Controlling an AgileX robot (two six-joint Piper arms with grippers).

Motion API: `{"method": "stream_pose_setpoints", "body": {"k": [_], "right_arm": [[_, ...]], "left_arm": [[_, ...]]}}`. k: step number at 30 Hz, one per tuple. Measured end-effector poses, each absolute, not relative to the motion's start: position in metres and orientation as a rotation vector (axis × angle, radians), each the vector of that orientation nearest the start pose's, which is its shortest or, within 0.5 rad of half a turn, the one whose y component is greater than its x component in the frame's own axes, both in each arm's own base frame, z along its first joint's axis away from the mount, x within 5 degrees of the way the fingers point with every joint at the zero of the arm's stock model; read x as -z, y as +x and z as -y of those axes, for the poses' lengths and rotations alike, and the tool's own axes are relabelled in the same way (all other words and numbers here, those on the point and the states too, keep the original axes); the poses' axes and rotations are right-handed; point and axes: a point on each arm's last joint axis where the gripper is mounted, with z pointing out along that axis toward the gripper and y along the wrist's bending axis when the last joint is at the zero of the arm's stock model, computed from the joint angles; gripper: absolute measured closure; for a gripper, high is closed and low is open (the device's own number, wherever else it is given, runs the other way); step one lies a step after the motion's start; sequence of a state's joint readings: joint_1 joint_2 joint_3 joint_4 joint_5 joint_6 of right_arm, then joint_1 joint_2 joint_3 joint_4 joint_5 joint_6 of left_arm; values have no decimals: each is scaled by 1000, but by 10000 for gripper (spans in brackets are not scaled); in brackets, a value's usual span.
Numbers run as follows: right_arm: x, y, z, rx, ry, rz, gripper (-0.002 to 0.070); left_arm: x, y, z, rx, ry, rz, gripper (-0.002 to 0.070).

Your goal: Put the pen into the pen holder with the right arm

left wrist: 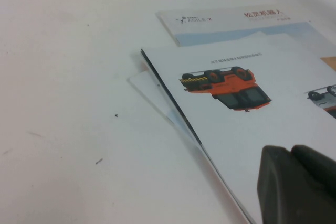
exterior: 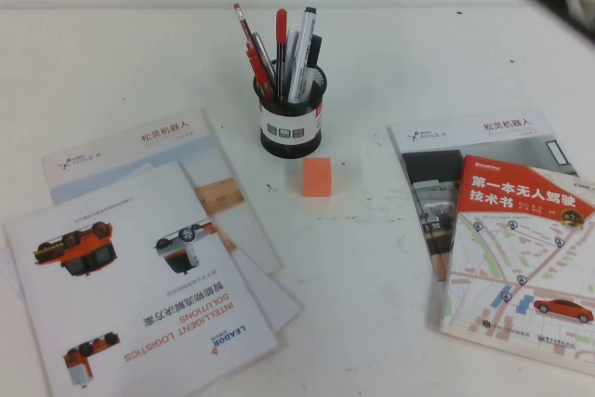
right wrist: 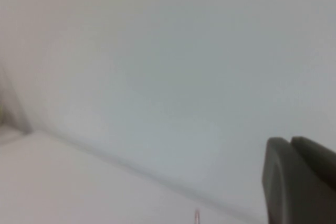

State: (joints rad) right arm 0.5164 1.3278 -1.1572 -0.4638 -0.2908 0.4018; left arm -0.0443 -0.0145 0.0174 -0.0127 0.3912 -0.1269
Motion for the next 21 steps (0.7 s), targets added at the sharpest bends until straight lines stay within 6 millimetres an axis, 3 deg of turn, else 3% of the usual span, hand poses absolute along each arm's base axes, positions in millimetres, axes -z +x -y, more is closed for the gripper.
{"method": "stream_pose_setpoints", "body": {"k": [4, 8, 16, 21], "right_arm": [[-386, 237, -148, -481, -518, -1406, 692], [-367, 213, -135, -482, -528, -1436, 693], [-375, 161, -105, -482, -501, -1340, 694], [-374, 142, -92, -465, -487, -1329, 694]], "left_arm": [[-173, 52, 3, 130, -85, -1878, 678], [-173, 52, 3, 130, -85, -1878, 678], [-173, 52, 3, 130, -85, -1878, 678], [-173, 52, 3, 130, -85, -1878, 678]]}}
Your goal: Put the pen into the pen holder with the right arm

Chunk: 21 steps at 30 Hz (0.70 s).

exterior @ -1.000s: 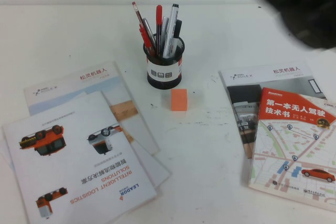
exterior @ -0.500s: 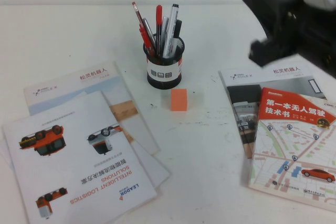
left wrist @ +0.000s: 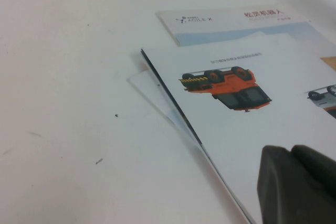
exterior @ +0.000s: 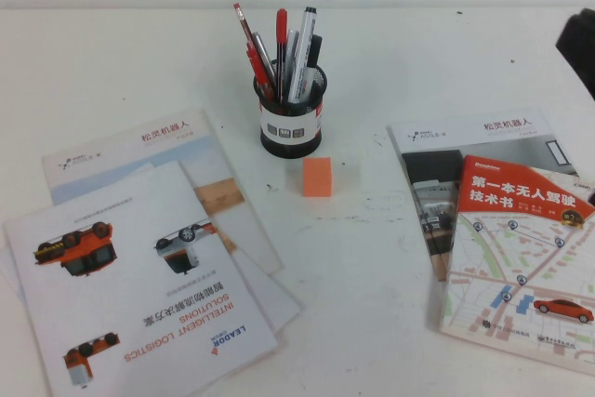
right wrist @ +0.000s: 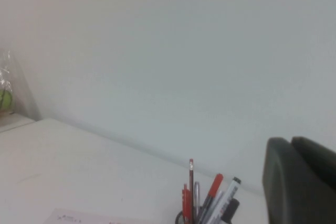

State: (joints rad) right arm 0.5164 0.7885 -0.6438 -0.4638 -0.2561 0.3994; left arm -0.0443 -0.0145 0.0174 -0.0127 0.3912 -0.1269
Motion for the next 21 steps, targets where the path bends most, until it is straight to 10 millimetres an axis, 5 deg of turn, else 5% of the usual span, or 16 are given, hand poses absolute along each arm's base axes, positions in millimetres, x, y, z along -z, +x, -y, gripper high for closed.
{"method": "stream_pose_setpoints", "body": {"k": [4, 11, 21], "right_arm": [[-369, 139, -89, -460, -470, -1359, 695], [-345, 143, -77, -386, -384, -1652, 695], [-320, 104, -37, -256, -253, -1763, 695]], "left_arm": [[-173, 52, 3, 130, -85, -1878, 677], [-173, 52, 3, 130, -85, -1878, 678], [-173, 52, 3, 130, -85, -1878, 677]]}}
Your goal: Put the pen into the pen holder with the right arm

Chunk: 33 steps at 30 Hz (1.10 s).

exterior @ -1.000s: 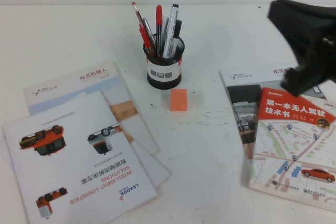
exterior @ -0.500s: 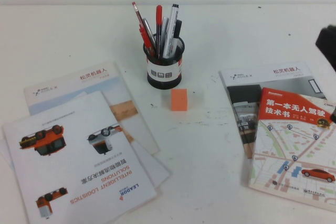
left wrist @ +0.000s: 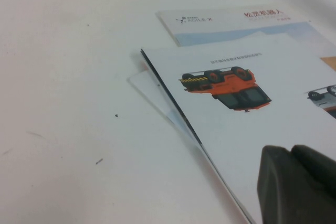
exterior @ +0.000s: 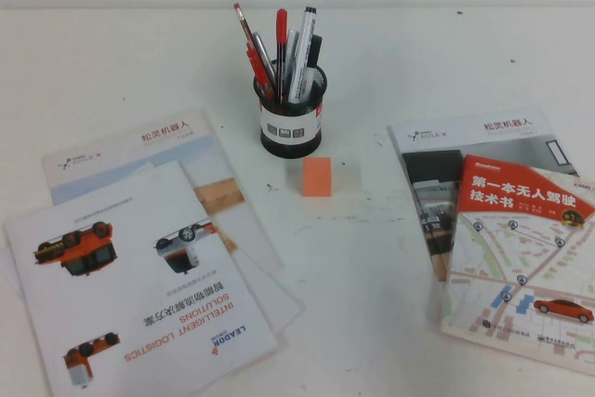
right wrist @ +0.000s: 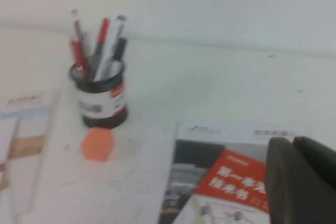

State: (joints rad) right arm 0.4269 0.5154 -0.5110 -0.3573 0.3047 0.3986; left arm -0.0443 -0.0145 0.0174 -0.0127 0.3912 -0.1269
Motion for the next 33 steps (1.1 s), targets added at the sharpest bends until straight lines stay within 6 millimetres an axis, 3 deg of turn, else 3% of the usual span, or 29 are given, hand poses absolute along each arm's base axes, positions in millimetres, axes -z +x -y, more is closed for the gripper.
{"method": "stream_pose_setpoints", "body": {"k": [6, 11, 23, 33], "right_arm": [[-273, 80, -12, -158, -89, -1613, 695], [-248, 73, -6, -101, -26, -1550, 695], [-194, 60, -5, -67, -45, -1673, 695], [-177, 54, -2, -42, 4, -1819, 695]], "left_arm": [[-173, 52, 3, 130, -85, -1878, 678], [-173, 52, 3, 130, -85, -1878, 678], [-173, 52, 3, 130, -85, -1878, 678], [-173, 52, 3, 130, -85, -1878, 678]]}}
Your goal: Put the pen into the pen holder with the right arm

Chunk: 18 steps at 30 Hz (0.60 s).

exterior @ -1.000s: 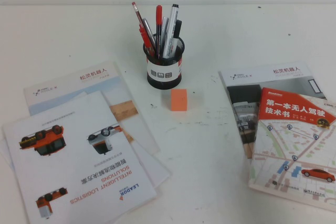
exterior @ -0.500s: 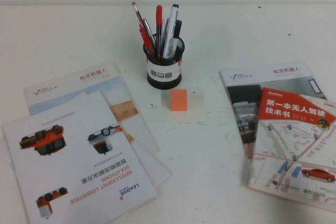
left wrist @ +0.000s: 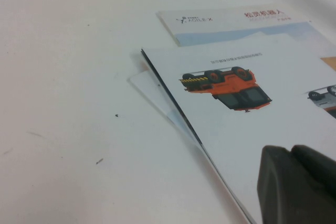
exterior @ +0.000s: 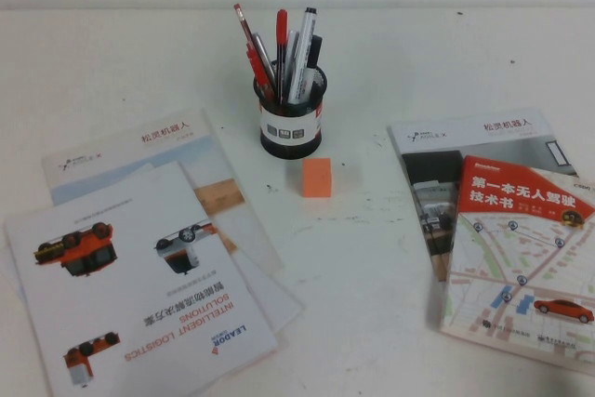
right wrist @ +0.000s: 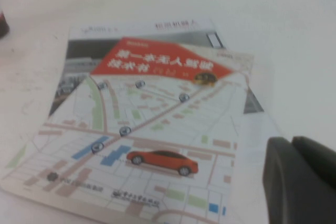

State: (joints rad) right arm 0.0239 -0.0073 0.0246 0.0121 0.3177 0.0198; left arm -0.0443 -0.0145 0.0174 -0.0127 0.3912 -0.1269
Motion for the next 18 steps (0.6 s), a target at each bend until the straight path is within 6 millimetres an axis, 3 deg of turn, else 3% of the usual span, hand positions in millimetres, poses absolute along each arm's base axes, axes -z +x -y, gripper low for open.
{"method": "stream_pose_setpoints", "body": {"k": [18], "right_arm": [[-174, 53, -1, -36, 16, -1845, 695]], "left_arm": [[-173, 52, 3, 130, -85, -1878, 678]]}}
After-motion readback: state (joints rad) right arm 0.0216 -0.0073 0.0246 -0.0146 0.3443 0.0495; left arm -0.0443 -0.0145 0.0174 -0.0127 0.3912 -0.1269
